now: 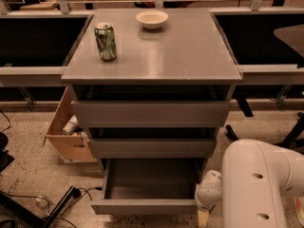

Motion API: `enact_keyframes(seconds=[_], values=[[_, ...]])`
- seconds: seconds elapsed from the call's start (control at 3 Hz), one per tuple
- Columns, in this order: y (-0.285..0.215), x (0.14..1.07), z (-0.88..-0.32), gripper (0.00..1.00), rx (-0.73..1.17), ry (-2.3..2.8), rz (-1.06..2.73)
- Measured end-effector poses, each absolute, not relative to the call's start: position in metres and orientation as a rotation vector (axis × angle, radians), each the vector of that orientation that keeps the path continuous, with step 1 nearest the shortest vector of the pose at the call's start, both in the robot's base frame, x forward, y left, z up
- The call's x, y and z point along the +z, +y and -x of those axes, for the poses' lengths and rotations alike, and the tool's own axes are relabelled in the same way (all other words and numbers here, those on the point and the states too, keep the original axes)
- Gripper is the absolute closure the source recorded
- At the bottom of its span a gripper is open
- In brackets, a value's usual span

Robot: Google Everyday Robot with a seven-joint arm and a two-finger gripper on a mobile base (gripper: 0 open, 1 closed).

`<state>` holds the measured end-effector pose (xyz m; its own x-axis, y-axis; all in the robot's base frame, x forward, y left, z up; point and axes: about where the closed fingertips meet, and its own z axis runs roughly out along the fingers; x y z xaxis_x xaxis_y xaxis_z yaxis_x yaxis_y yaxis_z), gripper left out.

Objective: Open bottom drawer

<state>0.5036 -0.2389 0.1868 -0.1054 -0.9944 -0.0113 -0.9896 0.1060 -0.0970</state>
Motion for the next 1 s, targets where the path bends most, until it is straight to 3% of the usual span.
enact_keyframes(seconds=[0.33,1.0], values=[[-0.231,0.174,-0.489,0.04,-0.058,2.298,2.08],[-0.2,0.172,-0.419,0.5,0.039,2.355,2.241]])
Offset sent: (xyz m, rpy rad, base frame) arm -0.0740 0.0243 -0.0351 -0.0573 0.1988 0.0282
